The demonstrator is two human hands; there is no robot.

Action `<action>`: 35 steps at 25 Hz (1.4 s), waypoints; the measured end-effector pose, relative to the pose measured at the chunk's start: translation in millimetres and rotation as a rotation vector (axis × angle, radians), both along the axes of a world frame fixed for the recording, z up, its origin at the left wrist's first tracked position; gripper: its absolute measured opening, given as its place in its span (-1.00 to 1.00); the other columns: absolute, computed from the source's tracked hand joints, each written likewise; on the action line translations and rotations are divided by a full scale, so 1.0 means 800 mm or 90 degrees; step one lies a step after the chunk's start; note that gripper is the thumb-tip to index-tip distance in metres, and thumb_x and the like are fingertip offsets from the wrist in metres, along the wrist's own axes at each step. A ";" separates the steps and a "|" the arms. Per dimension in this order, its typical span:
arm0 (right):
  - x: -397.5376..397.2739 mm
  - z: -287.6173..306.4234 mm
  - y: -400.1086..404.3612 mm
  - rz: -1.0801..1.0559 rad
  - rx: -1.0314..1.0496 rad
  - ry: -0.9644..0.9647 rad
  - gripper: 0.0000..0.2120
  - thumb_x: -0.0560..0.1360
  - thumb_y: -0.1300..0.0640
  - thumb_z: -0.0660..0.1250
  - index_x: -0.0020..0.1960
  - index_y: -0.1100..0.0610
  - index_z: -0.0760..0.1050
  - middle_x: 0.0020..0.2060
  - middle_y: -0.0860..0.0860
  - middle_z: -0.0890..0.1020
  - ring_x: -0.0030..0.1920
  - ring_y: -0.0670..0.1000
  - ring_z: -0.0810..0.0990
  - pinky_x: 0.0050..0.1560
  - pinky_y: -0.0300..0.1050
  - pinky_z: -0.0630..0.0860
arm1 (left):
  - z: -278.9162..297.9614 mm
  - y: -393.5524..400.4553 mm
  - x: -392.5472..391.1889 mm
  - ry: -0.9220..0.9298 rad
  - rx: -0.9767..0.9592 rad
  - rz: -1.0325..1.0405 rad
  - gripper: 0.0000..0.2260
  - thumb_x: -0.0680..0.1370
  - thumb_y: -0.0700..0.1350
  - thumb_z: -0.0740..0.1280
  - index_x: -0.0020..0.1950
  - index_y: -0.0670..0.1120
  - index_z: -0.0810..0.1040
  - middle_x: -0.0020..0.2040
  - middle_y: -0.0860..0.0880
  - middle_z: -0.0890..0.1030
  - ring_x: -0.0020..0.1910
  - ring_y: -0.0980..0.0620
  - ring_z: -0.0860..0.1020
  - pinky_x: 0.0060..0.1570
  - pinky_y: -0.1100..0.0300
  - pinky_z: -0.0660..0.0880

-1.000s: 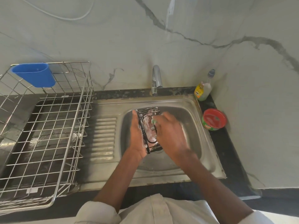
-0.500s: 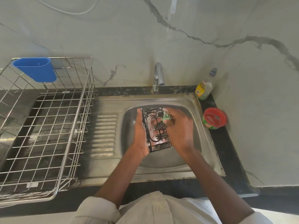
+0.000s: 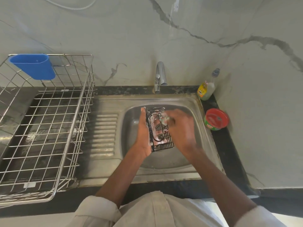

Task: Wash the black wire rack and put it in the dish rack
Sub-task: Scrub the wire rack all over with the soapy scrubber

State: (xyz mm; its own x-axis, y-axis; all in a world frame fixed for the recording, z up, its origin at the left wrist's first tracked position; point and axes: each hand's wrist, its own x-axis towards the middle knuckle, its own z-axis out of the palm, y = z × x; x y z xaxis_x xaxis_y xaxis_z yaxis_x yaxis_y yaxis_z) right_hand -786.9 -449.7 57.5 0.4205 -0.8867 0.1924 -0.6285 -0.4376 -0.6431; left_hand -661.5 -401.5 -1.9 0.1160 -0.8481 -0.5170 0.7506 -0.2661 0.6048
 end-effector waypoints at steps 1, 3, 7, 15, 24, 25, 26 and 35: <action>0.011 0.009 -0.008 -0.045 0.006 -0.009 -0.63 0.50 0.46 0.39 0.15 0.09 0.70 -0.08 -0.01 0.72 -0.18 -0.14 0.64 -0.22 -0.48 0.43 | 0.002 0.000 -0.003 -0.004 0.003 -0.003 -0.18 0.57 0.57 0.08 0.45 -0.04 0.63 0.37 -0.20 0.66 0.34 -0.27 0.64 0.33 -0.28 0.56; 0.022 0.013 -0.003 -0.011 -0.016 0.004 -0.72 0.48 0.45 0.41 0.04 0.12 0.70 -0.17 0.02 0.71 -0.24 -0.08 0.61 -0.25 -0.32 0.44 | 0.007 -0.001 -0.001 0.020 -0.006 0.014 -0.17 0.59 0.55 0.06 0.47 -0.07 0.61 0.35 -0.19 0.66 0.25 -0.22 0.68 0.18 -0.17 0.66; -0.013 0.003 0.025 0.108 -0.052 0.082 -0.66 0.42 0.47 0.46 0.01 0.07 0.73 -0.15 0.02 0.69 -0.21 -0.05 0.59 -0.30 -0.34 0.44 | -0.005 -0.002 0.008 -0.002 0.011 0.030 -0.09 0.49 0.62 0.16 0.52 -0.04 0.57 0.45 -0.15 0.60 0.42 -0.26 0.57 0.41 -0.28 0.50; 0.028 0.025 -0.020 -0.040 -0.052 0.057 -0.85 0.55 0.38 0.36 -0.02 0.18 0.65 -0.18 0.03 0.69 -0.17 0.01 0.65 -0.18 -0.20 0.44 | -0.016 -0.012 0.008 0.022 -0.013 0.019 -0.12 0.44 0.66 0.14 0.59 0.14 0.47 0.52 -0.09 0.55 0.51 -0.31 0.48 0.46 -0.46 0.34; -0.020 -0.008 0.032 -0.047 0.042 0.030 -0.83 0.53 0.22 0.47 0.09 0.07 0.69 -0.09 -0.08 0.64 -0.12 -0.04 0.58 -0.07 -0.15 0.50 | -0.008 0.000 0.000 0.025 -0.006 0.057 -0.17 0.54 0.59 0.08 0.48 0.02 0.60 0.44 -0.18 0.61 0.38 -0.27 0.60 0.33 -0.28 0.54; -0.019 -0.009 0.032 -0.070 0.049 0.018 -0.83 0.53 0.22 0.47 0.10 0.06 0.69 -0.03 -0.06 0.65 -0.05 -0.02 0.62 0.00 -0.10 0.55 | -0.004 0.000 -0.001 0.032 -0.014 0.060 -0.17 0.55 0.59 0.08 0.50 0.01 0.58 0.45 -0.19 0.60 0.36 -0.26 0.60 0.29 -0.26 0.57; -0.018 -0.008 0.032 -0.080 0.032 0.012 -0.82 0.53 0.24 0.47 0.10 0.05 0.70 0.03 -0.05 0.65 0.02 -0.01 0.63 0.06 -0.07 0.58 | -0.002 0.001 -0.002 0.033 -0.018 0.059 -0.16 0.55 0.58 0.09 0.51 -0.01 0.56 0.45 -0.20 0.59 0.35 -0.26 0.60 0.30 -0.26 0.56; 0.061 0.016 0.022 0.040 -0.047 -0.016 -0.69 0.48 0.44 0.40 0.10 0.15 0.73 -0.05 0.02 0.68 -0.08 -0.01 0.63 -0.10 -0.29 0.51 | 0.012 0.000 -0.006 0.013 -0.032 0.029 -0.38 0.66 0.44 0.11 0.19 -0.04 0.68 0.00 -0.04 0.73 0.03 0.01 0.73 0.02 0.12 0.64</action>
